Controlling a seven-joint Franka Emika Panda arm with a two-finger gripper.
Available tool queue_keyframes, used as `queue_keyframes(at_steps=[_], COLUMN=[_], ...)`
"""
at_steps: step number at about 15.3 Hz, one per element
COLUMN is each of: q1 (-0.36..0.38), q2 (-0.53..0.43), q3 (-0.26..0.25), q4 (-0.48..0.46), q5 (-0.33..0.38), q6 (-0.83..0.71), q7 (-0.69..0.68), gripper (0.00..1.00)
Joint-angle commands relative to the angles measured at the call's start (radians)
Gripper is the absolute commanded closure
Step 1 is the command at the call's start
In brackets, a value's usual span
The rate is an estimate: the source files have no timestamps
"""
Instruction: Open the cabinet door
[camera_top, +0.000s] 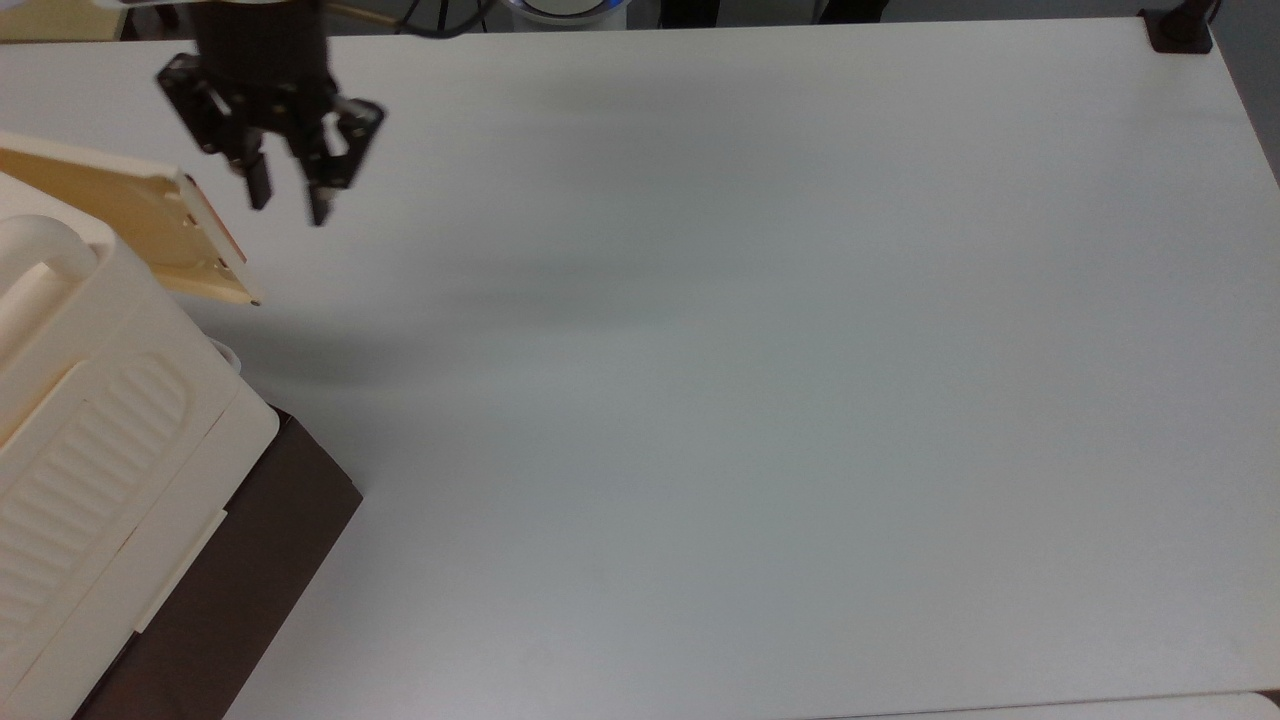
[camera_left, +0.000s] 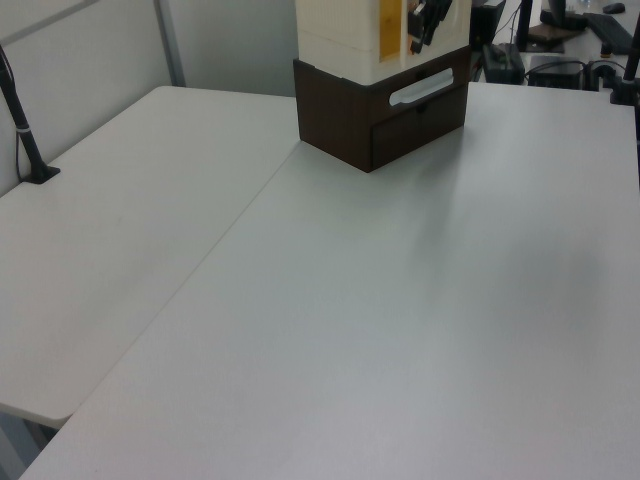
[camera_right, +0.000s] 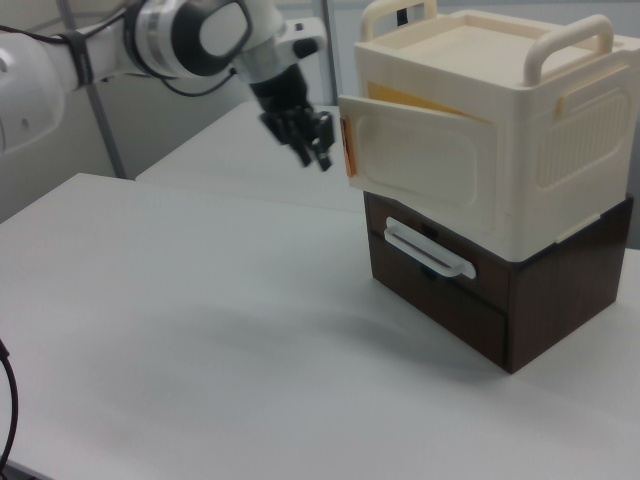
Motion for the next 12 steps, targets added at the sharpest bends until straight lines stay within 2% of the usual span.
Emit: queue_keyframes(at_steps=[1,4,5,6,12], q1=[0.033,0.035,0.035,0.033,0.026], q2=[-0.084,-0.115,-0.112,-0.11,-0.104], q3=[0.0,0.026,0.026,0.025,0.014], q4=[-0.032,-0.017,0.024,0.049,0.046], q5=[0.03,0.029,0.03,0.03,0.027], q6=[-0.143,-0.161,-0.157,-0.11,0.208], q7=[-0.024,-0.024,-0.024,-0.024,-0.015], gripper=[0.0,0.0,0.0,0.0,0.0])
